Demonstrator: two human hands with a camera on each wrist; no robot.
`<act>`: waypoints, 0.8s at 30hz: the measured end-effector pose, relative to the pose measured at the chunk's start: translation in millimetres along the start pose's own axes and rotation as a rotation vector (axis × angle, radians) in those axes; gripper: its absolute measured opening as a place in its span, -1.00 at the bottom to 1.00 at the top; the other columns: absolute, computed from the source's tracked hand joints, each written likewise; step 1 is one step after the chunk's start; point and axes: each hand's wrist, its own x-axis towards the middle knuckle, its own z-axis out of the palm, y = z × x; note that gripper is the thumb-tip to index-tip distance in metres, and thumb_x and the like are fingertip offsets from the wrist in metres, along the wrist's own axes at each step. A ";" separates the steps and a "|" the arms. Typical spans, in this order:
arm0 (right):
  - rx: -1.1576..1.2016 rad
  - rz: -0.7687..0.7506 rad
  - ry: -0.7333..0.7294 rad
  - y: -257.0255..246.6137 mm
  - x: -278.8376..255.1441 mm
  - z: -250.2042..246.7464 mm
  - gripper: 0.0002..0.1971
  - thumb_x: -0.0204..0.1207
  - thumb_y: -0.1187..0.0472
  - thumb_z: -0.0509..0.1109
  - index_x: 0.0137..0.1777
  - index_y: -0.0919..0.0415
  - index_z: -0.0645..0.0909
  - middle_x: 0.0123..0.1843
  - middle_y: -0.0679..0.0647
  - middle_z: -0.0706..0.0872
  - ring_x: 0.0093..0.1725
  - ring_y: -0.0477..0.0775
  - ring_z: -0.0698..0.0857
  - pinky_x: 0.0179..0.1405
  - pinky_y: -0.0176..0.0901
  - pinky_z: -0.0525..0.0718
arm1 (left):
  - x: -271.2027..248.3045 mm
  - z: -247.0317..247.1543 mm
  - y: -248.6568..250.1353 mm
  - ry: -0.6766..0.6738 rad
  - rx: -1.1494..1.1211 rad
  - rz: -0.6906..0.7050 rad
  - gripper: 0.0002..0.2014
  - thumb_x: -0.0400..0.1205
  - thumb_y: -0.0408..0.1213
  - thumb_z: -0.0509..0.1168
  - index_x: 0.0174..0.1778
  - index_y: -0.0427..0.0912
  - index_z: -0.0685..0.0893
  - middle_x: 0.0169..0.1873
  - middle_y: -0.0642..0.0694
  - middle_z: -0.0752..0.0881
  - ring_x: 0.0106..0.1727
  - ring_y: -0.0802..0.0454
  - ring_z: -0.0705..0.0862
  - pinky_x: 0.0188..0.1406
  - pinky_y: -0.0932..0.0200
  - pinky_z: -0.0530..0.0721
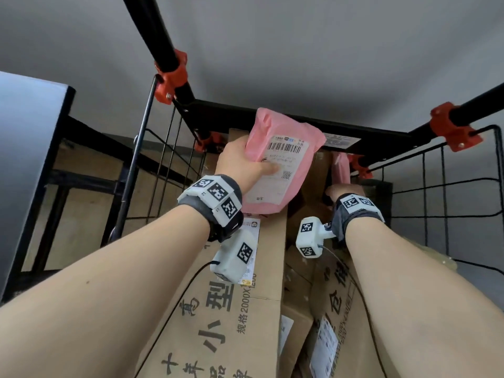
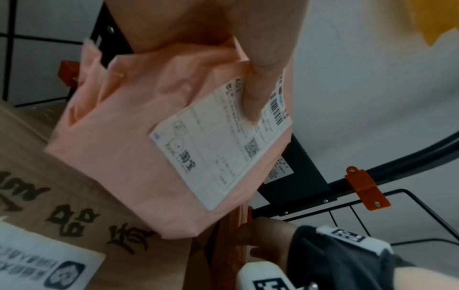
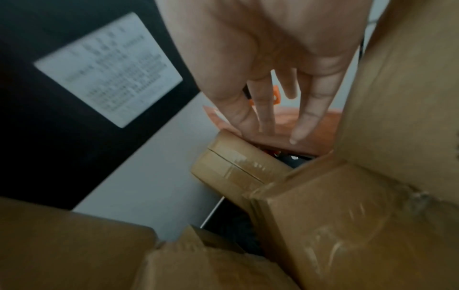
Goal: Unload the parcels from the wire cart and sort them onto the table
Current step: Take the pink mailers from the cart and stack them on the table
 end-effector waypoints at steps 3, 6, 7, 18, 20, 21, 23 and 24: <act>-0.094 -0.017 -0.048 1.1 10.4 8.8 -0.81 0.60 0.26 0.27 -0.22 0.32 0.56 0.08 0.26 0.65 0.20 0.21 0.69 0.09 -0.06 0.61 | 8.9 5.9 -7.4 0.016 -0.037 -0.020 -0.70 0.38 -0.31 0.56 -0.16 0.05 0.59 -0.14 0.11 0.74 -0.06 0.11 0.74 -0.04 0.13 0.72; -0.215 -0.069 -0.091 5.0 22.3 17.8 -0.78 0.54 0.28 0.32 -0.35 0.25 0.54 0.16 0.28 0.69 0.27 0.28 0.66 0.27 0.18 0.62 | 13.5 10.9 -13.9 0.017 -0.064 -0.018 -0.72 0.38 -0.32 0.56 -0.13 0.02 0.61 -0.18 0.15 0.74 -0.11 0.23 0.73 -0.14 0.26 0.70; -0.257 -0.065 -0.098 4.5 24.2 19.7 -0.83 0.55 0.28 0.31 -0.26 0.27 0.61 0.18 0.28 0.68 0.27 0.28 0.66 0.30 0.19 0.61 | 14.7 11.9 -15.1 0.012 -0.074 -0.017 -0.71 0.38 -0.33 0.56 -0.10 0.00 0.63 -0.16 0.13 0.75 -0.11 0.23 0.74 -0.14 0.27 0.70; -0.099 -0.028 0.175 -19.7 -6.2 -41.7 -0.60 0.45 0.28 0.44 0.28 0.35 0.55 0.21 0.19 0.69 0.23 0.19 0.68 0.01 -0.14 0.60 | 5.2 6.9 -14.0 -0.003 -0.057 -0.019 -0.69 0.39 -0.31 0.55 -0.04 -0.04 0.61 -0.20 0.18 0.70 -0.12 0.18 0.69 -0.14 0.22 0.65; -0.176 -0.073 0.123 -21.1 -23.8 -50.9 -0.77 0.53 0.30 0.35 0.13 0.39 0.57 0.05 0.22 0.65 0.23 0.22 0.67 -0.05 -0.13 0.53 | -4.5 1.3 -11.3 -0.001 -0.072 -0.018 -0.68 0.39 -0.33 0.55 -0.01 -0.07 0.61 -0.17 0.16 0.71 -0.09 0.17 0.70 -0.11 0.19 0.64; -0.214 -0.097 0.114 -22.6 -32.2 -55.4 -0.84 0.57 0.30 0.29 0.06 0.38 0.59 0.02 0.25 0.64 0.23 0.24 0.66 -0.09 -0.13 0.48 | -9.9 -2.6 -9.3 0.000 -0.081 -0.015 -0.68 0.40 -0.33 0.54 -0.01 -0.06 0.61 -0.16 0.15 0.71 -0.10 0.19 0.69 -0.13 0.22 0.63; -0.233 -0.156 0.131 -25.8 -51.6 -64.2 -0.82 0.61 0.24 0.24 -0.04 0.38 0.59 0.01 0.30 0.64 0.16 0.28 0.66 -0.10 -0.11 0.45 | -21.2 -11.6 -4.7 0.002 -0.089 0.003 -0.69 0.41 -0.33 0.54 -0.01 -0.05 0.62 -0.15 0.15 0.73 -0.10 0.22 0.69 -0.16 0.26 0.62; -0.221 -0.186 0.130 -28.2 -63.3 -68.0 -0.78 0.63 0.21 0.23 -0.15 0.36 0.55 -0.04 0.29 0.62 0.06 0.27 0.65 -0.11 -0.10 0.45 | -26.2 -16.5 -2.6 0.005 -0.092 0.008 -0.70 0.41 -0.33 0.54 -0.01 -0.06 0.64 -0.13 0.13 0.74 -0.09 0.20 0.70 -0.13 0.22 0.64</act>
